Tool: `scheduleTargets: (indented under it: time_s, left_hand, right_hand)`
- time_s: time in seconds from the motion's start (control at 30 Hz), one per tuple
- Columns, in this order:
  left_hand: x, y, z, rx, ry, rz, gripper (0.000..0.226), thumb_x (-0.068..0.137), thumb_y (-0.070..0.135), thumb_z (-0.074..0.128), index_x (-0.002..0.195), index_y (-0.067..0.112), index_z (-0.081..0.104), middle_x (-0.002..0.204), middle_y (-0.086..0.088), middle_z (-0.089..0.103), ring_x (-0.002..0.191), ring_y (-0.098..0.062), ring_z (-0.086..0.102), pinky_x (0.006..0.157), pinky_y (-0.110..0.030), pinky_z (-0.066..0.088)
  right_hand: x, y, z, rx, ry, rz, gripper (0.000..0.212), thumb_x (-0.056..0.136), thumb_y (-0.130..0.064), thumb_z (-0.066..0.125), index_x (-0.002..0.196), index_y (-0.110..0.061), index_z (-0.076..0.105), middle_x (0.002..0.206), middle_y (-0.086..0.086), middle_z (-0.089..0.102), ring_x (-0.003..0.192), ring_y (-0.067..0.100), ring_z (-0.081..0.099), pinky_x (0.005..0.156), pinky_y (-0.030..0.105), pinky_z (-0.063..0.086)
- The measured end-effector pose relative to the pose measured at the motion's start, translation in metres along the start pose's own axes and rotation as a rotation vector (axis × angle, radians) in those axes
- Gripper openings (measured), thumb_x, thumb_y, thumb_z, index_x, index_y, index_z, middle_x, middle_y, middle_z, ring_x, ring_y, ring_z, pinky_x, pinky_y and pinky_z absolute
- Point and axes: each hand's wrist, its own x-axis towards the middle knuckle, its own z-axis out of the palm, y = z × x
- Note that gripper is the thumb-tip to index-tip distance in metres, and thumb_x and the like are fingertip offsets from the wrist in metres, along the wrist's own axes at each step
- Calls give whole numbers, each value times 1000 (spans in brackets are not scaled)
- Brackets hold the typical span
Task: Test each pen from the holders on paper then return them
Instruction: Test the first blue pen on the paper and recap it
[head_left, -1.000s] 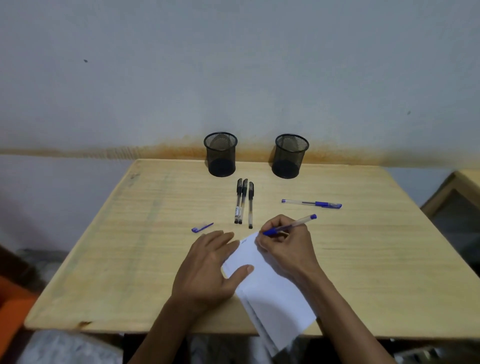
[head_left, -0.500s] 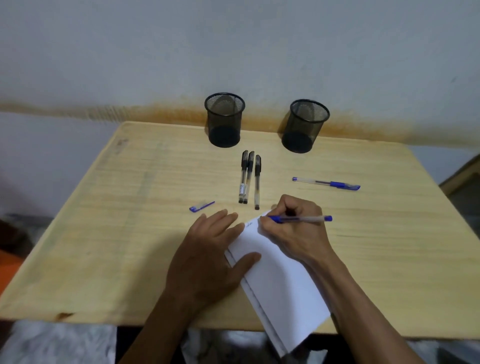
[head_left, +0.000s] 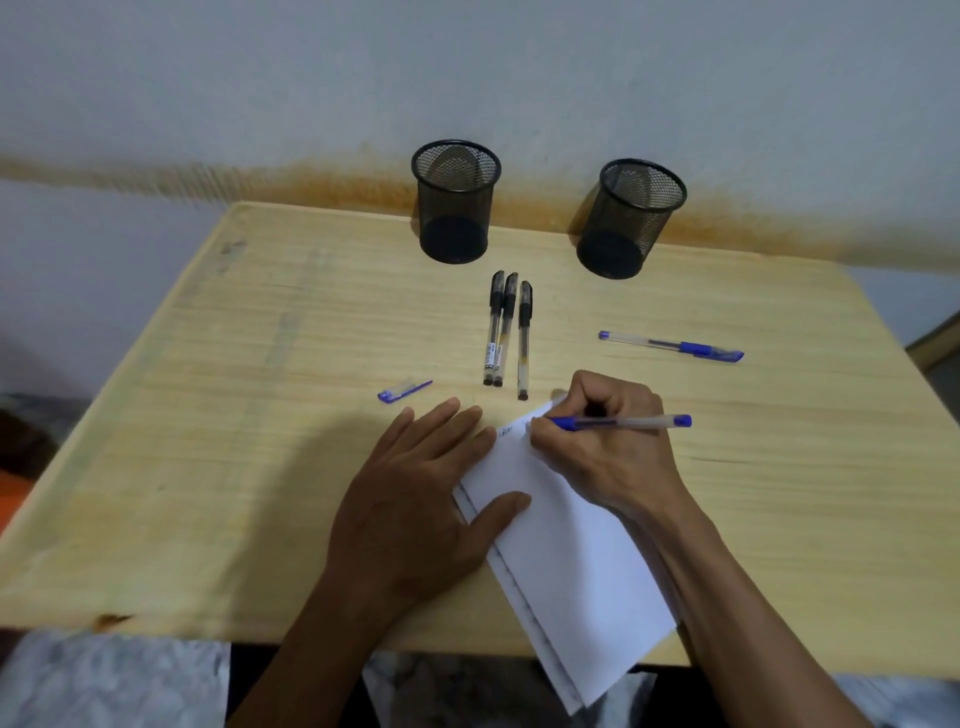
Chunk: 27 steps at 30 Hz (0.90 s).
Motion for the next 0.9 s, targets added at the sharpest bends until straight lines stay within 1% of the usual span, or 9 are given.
scheduleTargets:
  time_s: [0.1, 0.2, 0.33, 0.4, 0.5, 0.6, 0.7, 0.77, 0.9]
  left_hand:
    - [1, 1, -1, -14, 2, -4, 64, 82, 67, 56, 126, 23, 67, 140, 3, 58, 136, -11, 46, 114, -41, 34]
    - [1, 2, -1, -16, 5, -5, 64, 82, 67, 56, 126, 22, 67, 140, 3, 58, 136, -11, 46, 114, -41, 35]
    - [1, 2, -2, -20, 0, -13, 65, 82, 68, 55, 127, 22, 66, 140, 3, 58, 136, -11, 46, 114, -40, 34]
    - [1, 2, -2, -23, -4, -16, 65, 82, 68, 56, 127, 22, 66, 141, 4, 57, 137, -10, 45, 115, -40, 33]
    - [1, 2, -2, -30, -11, -21, 66, 82, 69, 55, 128, 23, 65, 142, 4, 56, 137, -9, 44, 116, -39, 32]
    - [1, 2, -2, -27, -9, -19, 66, 82, 69, 54, 127, 22, 66, 140, 3, 58, 136, -11, 46, 115, -40, 34]
    - [1, 3, -3, -25, -10, -23, 66, 82, 69, 53, 127, 23, 66, 140, 3, 58, 136, -11, 46, 115, -40, 34]
    - [1, 3, -3, -27, -9, -23, 66, 82, 69, 54, 127, 23, 66, 140, 3, 58, 136, -11, 47, 115, -41, 34]
    - [1, 2, -2, -31, -8, -22, 66, 82, 69, 54, 127, 22, 66, 140, 3, 58, 136, -11, 47, 115, -42, 35]
  right_hand:
    - [1, 0, -1, -2, 10, 18, 22, 69, -1, 76, 58, -5, 57, 48, -9, 57, 46, 1, 49, 44, 16, 37]
    - [1, 0, -1, -22, -7, 8, 22, 69, -2, 76, 58, -6, 58, 50, -7, 58, 47, 3, 49, 44, 17, 38]
    - [2, -1, -1, -32, -4, 11, 22, 69, -3, 76, 58, -5, 57, 49, -14, 57, 46, 1, 50, 43, 12, 35]
    - [1, -1, -1, -13, 2, 23, 23, 68, -2, 76, 58, -6, 56, 49, -10, 58, 45, 3, 48, 43, 18, 37]
    - [1, -1, -1, 13, 7, 47, 22, 69, -3, 78, 61, -6, 59, 54, -1, 64, 49, 11, 55, 45, 29, 45]
    - [1, -1, -1, -19, -5, 27, 23, 67, -2, 77, 59, -4, 56, 49, -6, 57, 46, 4, 47, 44, 24, 39]
    - [1, -1, -1, -9, -1, 25, 22, 68, -1, 77, 60, -2, 56, 48, -7, 55, 46, 3, 45, 44, 19, 37]
    - [0, -1, -1, -20, 7, 15, 24, 68, 0, 77, 60, 0, 54, 48, -3, 53, 45, 4, 42, 43, 19, 35]
    - [0, -2, -2, 28, 1, 31, 22, 70, 1, 77, 62, 1, 57, 51, 0, 57, 46, 4, 46, 44, 20, 39]
